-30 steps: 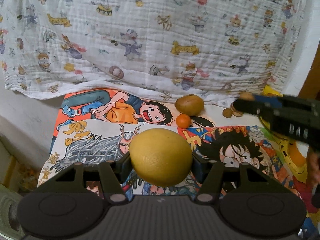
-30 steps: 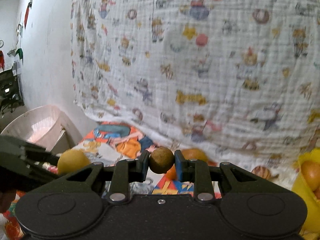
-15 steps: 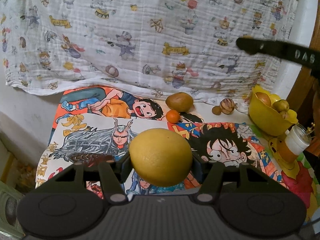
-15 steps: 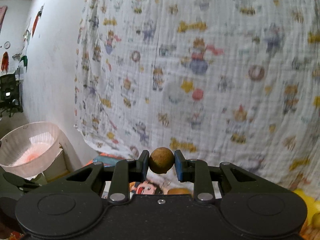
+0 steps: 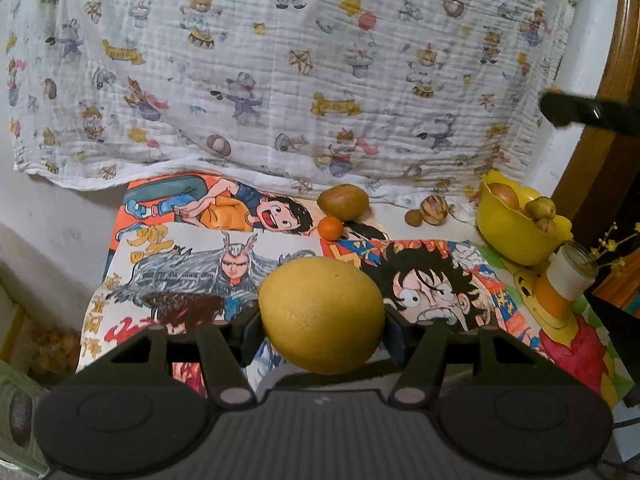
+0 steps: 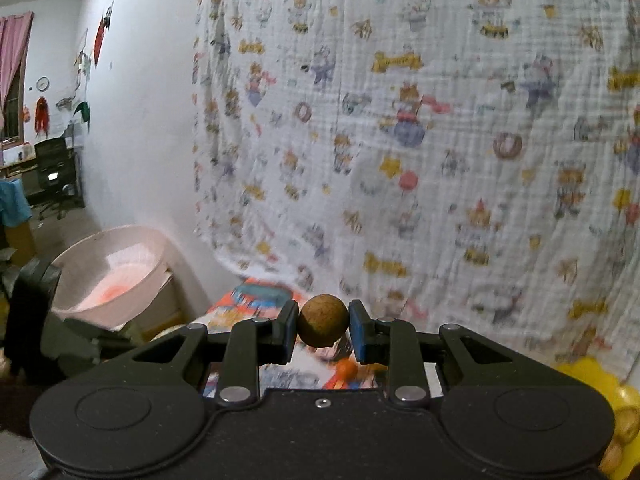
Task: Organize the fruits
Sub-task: 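Carry the yellow pear and small brown fruit over the baking tray, then lower both fruits into the tray and open both tools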
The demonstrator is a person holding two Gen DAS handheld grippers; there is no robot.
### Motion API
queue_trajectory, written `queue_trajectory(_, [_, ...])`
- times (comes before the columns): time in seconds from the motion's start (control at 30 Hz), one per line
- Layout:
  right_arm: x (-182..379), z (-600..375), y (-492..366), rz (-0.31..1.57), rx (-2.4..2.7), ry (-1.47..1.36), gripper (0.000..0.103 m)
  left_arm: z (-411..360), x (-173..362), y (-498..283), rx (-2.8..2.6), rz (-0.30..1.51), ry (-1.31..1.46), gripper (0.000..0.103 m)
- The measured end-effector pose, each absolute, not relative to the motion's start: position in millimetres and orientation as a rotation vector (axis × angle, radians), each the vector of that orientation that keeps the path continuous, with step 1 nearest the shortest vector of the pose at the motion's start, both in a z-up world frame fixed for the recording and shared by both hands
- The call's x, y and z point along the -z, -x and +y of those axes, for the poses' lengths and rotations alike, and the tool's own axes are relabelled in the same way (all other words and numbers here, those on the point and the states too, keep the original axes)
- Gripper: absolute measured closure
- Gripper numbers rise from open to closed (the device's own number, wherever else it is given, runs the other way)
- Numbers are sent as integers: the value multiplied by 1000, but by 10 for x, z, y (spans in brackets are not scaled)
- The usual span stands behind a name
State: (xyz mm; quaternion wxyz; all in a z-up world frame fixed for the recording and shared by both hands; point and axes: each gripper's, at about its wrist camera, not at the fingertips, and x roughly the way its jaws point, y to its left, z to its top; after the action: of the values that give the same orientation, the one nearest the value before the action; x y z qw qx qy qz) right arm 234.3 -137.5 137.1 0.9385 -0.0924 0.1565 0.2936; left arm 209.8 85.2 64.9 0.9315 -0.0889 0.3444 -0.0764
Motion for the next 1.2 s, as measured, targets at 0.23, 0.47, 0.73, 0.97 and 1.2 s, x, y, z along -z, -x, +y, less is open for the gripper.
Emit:
queue_trajectory(0.23, [-1176, -1531, -2105, 402, -620, 199, 74, 882, -626, -1906, 161, 729, 181, 38])
queue_trajectory(0.47, [-1005, -1721, -1845, 488, -628, 197, 74, 888, -532, -1739, 166, 756, 187, 38])
queue_trajectory(0.73, [-605, -1567, -1807, 581, -687, 234, 74, 858, -337, -1679, 190, 823, 194, 38])
queue_trajectory(0.97, [-130, -1338, -1929, 689, -725, 274, 74, 789, -173, -1701, 210, 878, 173, 38])
queue_trajectory(1.2, [197, -1220, -2093, 779, -755, 272, 74, 749, -75, -1728, 222, 911, 153, 38])
